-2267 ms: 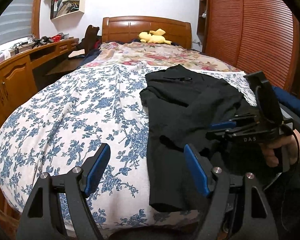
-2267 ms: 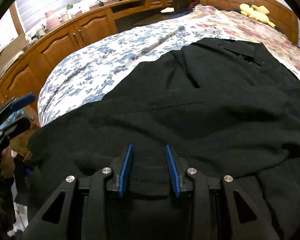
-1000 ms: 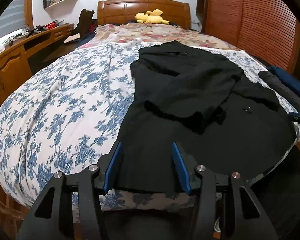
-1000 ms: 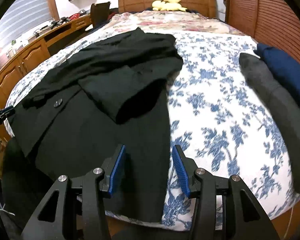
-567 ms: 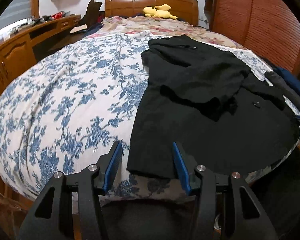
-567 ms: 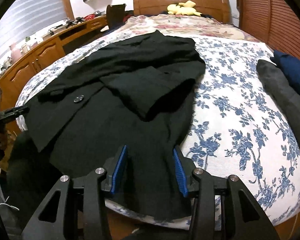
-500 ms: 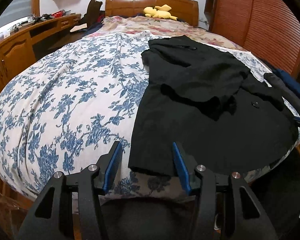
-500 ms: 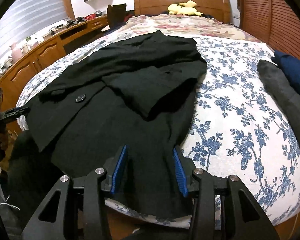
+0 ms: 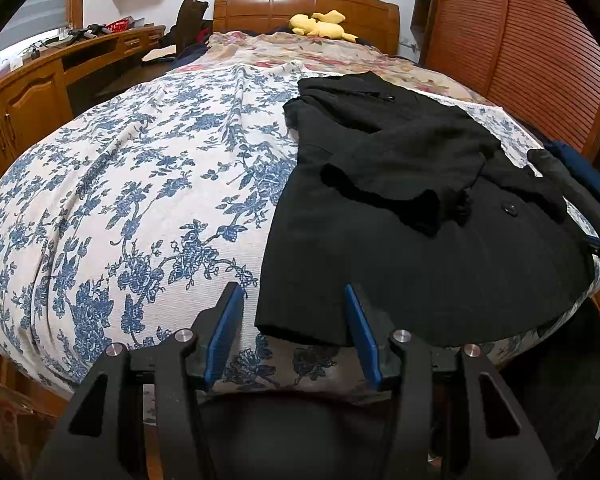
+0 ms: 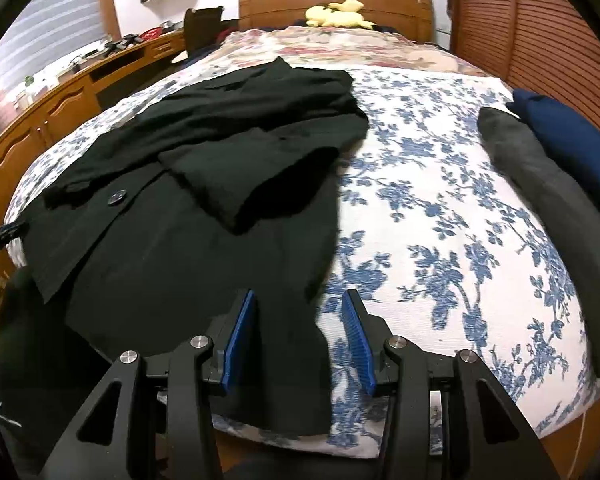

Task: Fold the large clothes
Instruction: 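Move both grippers to the coat hem and grasp it, then lift the hem with both grippers and fold it toward the collar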

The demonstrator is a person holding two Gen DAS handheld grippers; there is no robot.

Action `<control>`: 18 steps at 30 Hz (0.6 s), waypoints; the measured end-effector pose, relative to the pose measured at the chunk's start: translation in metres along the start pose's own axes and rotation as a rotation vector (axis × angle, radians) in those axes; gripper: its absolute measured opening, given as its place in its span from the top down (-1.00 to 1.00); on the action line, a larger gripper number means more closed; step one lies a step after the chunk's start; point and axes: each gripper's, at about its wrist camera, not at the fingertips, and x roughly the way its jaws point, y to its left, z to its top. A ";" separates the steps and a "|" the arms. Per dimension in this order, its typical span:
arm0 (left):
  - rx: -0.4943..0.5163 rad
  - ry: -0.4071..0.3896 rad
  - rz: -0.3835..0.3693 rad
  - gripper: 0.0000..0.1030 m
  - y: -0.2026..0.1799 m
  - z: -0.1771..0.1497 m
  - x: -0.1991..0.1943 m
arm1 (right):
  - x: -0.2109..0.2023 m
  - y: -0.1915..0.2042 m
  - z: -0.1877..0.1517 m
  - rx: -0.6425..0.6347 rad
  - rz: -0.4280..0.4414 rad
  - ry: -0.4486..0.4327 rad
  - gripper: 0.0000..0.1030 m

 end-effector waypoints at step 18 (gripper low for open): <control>0.060 -0.048 -0.038 0.91 -0.018 0.015 -0.024 | -0.022 0.019 0.011 -0.099 0.099 -0.075 0.89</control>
